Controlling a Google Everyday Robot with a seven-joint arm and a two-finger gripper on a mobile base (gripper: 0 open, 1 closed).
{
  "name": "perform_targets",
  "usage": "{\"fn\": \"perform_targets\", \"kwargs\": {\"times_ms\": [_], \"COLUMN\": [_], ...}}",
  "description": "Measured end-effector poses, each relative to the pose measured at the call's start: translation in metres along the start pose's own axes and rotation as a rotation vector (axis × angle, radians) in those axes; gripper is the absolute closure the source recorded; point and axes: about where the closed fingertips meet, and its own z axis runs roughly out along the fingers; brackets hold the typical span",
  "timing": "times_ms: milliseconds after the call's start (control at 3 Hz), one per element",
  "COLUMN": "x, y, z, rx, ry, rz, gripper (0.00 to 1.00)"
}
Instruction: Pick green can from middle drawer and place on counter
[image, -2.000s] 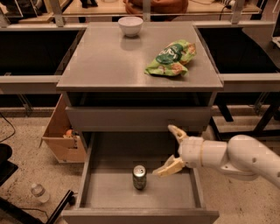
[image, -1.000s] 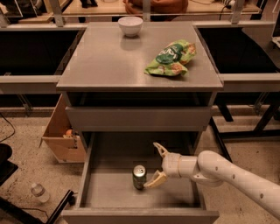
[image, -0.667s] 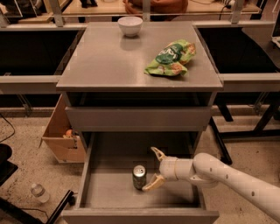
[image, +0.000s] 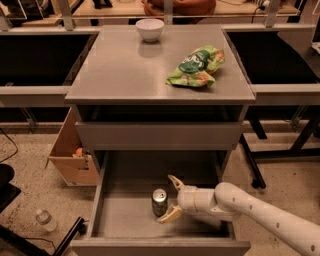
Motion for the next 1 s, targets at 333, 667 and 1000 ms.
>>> {"fn": "perform_targets", "kwargs": {"times_ms": [333, 667, 1000], "x": [0.001, 0.004, 0.004], "y": [0.005, 0.009, 0.009], "z": [0.017, 0.031, 0.031], "rx": [-0.021, -0.039, -0.039], "ry": [-0.03, -0.043, -0.043], "rz": [0.029, 0.055, 0.055], "gripper": [0.0, 0.27, 0.5]}}
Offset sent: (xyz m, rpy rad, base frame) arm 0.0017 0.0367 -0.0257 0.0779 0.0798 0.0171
